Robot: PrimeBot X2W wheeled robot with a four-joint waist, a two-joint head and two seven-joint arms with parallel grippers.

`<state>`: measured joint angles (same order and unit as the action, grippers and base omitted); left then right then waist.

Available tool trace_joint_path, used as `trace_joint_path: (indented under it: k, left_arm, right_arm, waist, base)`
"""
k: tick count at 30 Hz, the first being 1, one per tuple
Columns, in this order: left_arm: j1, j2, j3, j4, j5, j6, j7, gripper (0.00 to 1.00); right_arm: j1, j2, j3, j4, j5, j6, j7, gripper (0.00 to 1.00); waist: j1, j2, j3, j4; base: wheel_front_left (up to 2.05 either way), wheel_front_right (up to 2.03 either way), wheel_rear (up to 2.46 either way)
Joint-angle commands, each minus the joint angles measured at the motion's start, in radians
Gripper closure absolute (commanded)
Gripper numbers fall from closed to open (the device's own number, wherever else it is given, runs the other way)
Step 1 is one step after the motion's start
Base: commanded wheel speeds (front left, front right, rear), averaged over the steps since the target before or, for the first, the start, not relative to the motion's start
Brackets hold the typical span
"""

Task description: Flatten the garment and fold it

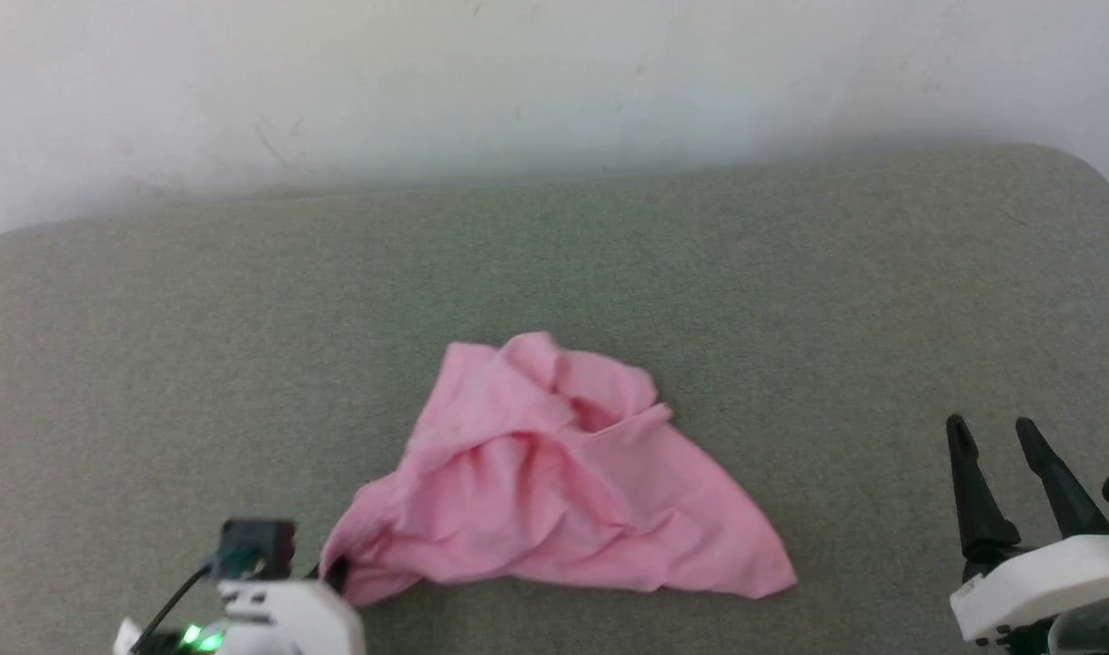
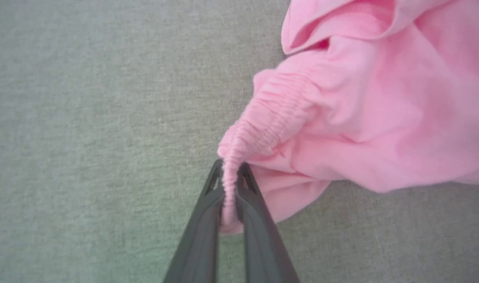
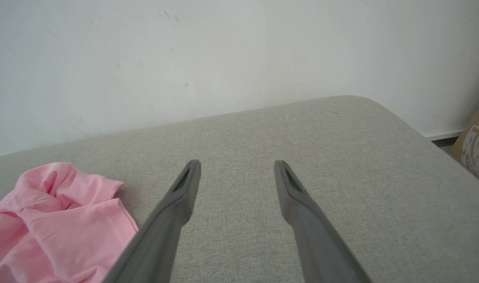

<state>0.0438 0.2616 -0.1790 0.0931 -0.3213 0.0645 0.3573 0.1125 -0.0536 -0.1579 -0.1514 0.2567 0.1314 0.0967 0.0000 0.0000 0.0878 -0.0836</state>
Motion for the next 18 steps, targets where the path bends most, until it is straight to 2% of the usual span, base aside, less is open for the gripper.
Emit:
trace_joint_path:
  k: [1,3,4,5,8,12,14,18]
  left_arm:
    - [0.02,0.005,0.01,-0.013,-0.009,0.01,0.002,1.0]
    - [0.066,0.014,0.027,-0.045,-0.022,0.024,0.014,1.0]
    - [0.077,0.008,0.036,-0.058,-0.034,0.026,0.007,0.57]
    - [0.081,0.002,0.038,-0.069,-0.042,0.025,-0.002,0.0]
    - [0.061,-0.022,0.031,-0.112,-0.063,0.007,-0.041,0.0]
    - [-0.007,-0.027,0.009,-0.162,-0.048,-0.019,-0.091,0.0]
    - [-0.057,-0.023,-0.02,-0.166,-0.037,-0.048,-0.089,0.0]
    - [-0.193,-0.006,-0.122,-0.109,-0.011,-0.137,-0.019,0.0]
  right_arm:
    - [0.01,0.003,-0.002,-0.008,0.007,-0.001,0.003,0.0]
    - [0.014,0.003,-0.003,-0.013,0.01,-0.001,0.006,0.0]
    - [0.016,0.003,-0.002,-0.016,0.011,-0.001,0.007,0.0]
    - [0.017,0.003,-0.001,-0.018,0.011,-0.001,0.009,0.0]
    - [0.02,0.003,0.002,-0.027,0.007,-0.001,0.016,0.0]
    - [0.02,0.003,0.005,-0.041,0.003,-0.001,0.026,0.0]
    - [0.02,0.003,0.005,-0.046,0.002,-0.001,0.03,0.0]
    - [0.011,0.003,0.013,-0.053,0.002,-0.001,0.038,0.0]
  waist:
    - [0.0,0.0,-0.003,0.007]
    - [0.0,0.0,-0.005,0.014]
    - [0.0,0.0,-0.006,0.017]
    - [0.0,0.0,-0.008,0.02]
    - [0.0,0.0,-0.015,0.027]
    - [0.0,0.0,-0.025,0.027]
    - [0.0,0.0,-0.025,0.028]
    - [0.0,0.0,-0.011,0.026]
  base:
    - [0.0,0.0,0.0]
    - [0.0,0.0,0.0]
    - [0.0,0.0,0.0]
    - [0.0,0.0,0.0]
    - [0.0,0.0,0.0]
    - [0.0,0.0,0.0]
    - [0.0,0.0,0.0]
    - [0.0,0.0,0.0]
